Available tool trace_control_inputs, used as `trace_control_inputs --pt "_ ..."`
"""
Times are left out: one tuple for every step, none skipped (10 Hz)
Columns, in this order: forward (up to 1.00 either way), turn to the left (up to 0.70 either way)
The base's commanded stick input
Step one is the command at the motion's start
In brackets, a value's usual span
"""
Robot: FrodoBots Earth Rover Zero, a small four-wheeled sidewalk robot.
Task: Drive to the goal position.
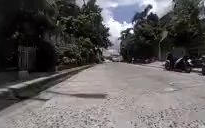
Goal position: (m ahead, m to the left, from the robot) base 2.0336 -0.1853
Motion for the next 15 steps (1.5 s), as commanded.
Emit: trace_control_inputs --pt "1.0 0.05" --pt "1.0 0.05" --pt "1.0 0.05" --pt "1.0 0.05" --pt "1.0 0.03" --pt "1.0 -0.3" --pt "1.0 -0.35" --pt "1.0 -0.35" --pt "1.0 -0.35" --pt "1.0 -0.35" --pt "1.0 -0.35" --pt "1.0 -0.27" --pt "1.0 -0.2" --pt "1.0 -0.12" --pt "1.0 -0.04"
